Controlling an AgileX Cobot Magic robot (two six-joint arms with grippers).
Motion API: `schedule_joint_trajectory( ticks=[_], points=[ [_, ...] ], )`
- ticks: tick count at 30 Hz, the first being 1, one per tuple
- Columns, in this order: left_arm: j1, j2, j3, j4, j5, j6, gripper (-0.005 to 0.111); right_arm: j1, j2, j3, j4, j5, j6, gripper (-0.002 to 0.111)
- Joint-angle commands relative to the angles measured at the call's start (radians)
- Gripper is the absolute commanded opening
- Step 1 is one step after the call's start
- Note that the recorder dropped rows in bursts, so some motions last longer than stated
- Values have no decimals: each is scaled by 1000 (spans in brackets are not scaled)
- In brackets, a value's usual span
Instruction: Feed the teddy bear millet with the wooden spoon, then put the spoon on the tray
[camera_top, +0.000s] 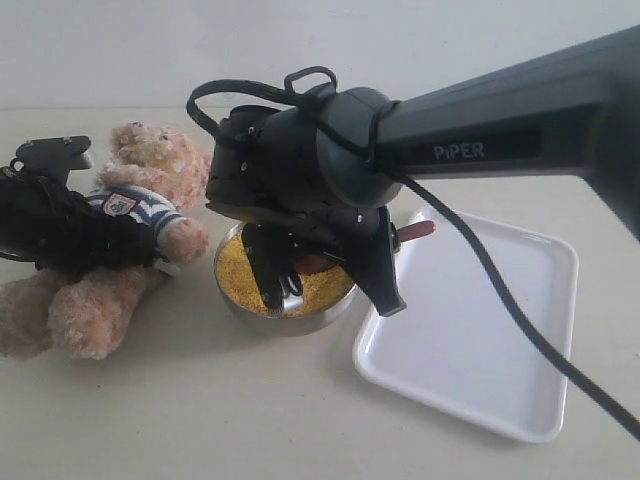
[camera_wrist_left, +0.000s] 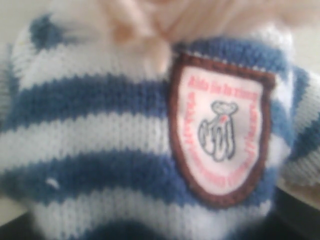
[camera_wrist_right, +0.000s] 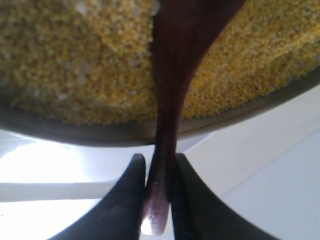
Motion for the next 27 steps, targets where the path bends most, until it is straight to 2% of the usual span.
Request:
schedule_joint_trajectory(
  ticks=[1,17,27],
  points=[
    [0,2,5,-16,-23,3,4,-4,-5,3,10,7,-3,0],
    [0,2,5,-23,-19,3,4,-4,-14,3,20,7,39,0],
    [0,2,5,-39,-11,3,4,-29,-63,3,123,7,8,0]
  ],
)
